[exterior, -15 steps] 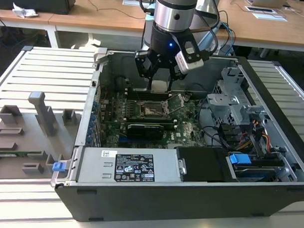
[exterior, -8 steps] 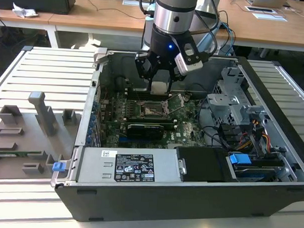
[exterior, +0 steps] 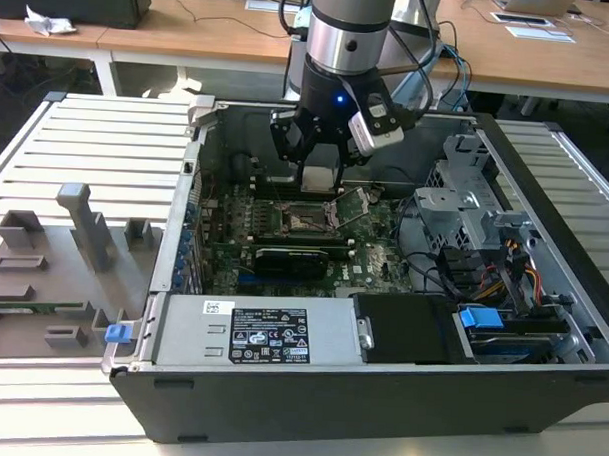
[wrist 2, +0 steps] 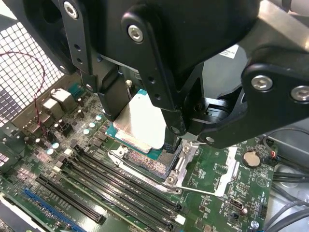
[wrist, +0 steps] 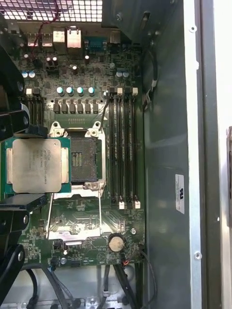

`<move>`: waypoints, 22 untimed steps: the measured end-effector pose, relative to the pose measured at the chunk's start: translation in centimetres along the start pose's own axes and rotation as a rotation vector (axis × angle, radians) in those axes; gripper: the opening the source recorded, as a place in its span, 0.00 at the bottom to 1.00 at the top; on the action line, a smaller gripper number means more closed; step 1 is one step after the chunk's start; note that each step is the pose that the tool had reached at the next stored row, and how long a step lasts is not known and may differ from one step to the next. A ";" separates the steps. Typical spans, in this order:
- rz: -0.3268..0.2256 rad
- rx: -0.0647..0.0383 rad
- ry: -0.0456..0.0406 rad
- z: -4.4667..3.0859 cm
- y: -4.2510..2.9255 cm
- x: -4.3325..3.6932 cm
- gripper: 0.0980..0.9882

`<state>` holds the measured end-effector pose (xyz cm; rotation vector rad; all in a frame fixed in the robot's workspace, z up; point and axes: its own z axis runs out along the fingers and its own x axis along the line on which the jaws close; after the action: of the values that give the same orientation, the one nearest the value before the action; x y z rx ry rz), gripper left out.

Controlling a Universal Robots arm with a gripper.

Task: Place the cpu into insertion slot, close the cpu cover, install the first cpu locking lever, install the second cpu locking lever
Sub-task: 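Place the cpu into insertion slot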

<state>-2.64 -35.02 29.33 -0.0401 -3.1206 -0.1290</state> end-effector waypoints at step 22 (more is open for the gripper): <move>-0.003 0.068 -0.0015 2.05 3.39 -0.49 0.50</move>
<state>-2.10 -31.48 27.55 -0.0342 -3.1240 -0.0233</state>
